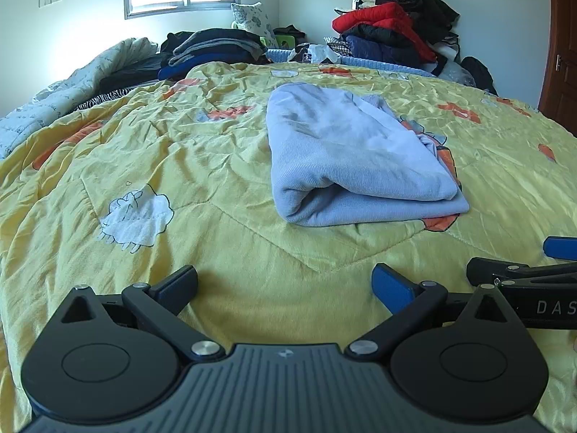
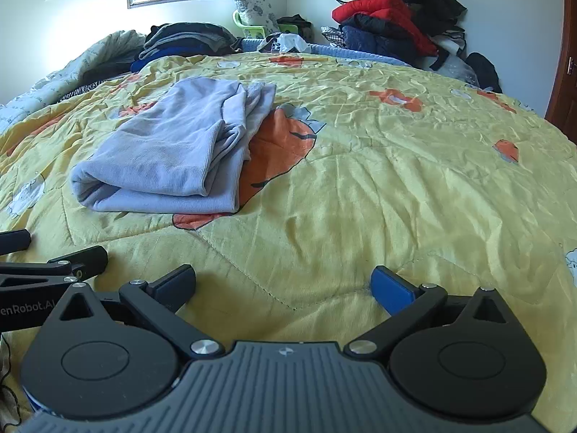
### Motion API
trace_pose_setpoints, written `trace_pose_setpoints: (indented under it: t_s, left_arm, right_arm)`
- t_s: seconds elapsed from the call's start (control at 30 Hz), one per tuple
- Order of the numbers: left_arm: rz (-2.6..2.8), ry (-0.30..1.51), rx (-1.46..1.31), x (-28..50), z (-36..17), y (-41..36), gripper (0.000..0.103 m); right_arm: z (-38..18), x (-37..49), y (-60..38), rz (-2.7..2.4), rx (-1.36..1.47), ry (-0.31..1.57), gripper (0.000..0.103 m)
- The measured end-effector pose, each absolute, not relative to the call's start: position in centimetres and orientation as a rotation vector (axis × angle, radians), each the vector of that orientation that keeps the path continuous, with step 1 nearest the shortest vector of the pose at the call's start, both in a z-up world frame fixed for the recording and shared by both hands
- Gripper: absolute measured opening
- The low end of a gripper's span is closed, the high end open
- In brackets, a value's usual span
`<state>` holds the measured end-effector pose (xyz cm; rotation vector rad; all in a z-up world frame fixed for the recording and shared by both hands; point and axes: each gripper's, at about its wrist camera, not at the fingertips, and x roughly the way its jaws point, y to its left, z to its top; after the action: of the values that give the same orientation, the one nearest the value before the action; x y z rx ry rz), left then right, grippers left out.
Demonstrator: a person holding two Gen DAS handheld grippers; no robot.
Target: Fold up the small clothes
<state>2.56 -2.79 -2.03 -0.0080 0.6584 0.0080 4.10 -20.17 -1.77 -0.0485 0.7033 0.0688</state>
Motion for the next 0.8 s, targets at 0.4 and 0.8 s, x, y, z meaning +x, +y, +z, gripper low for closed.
trace_pose_setpoints:
  t_s: [0.4,0.8]
  left_arm:
    - [0.006,0.655,-0.009,2.60,-1.98,-2.65,0.103]
    - [0.006,0.654,-0.010,2.55,-2.01,-2.66,0.103]
  right_arm:
    - [-1.93,4.00,-19.88,0.044,-0.044,0.688,0.102]
    - [-1.93,4.00,-19.90,0.045,-0.044,0.689,0.102]
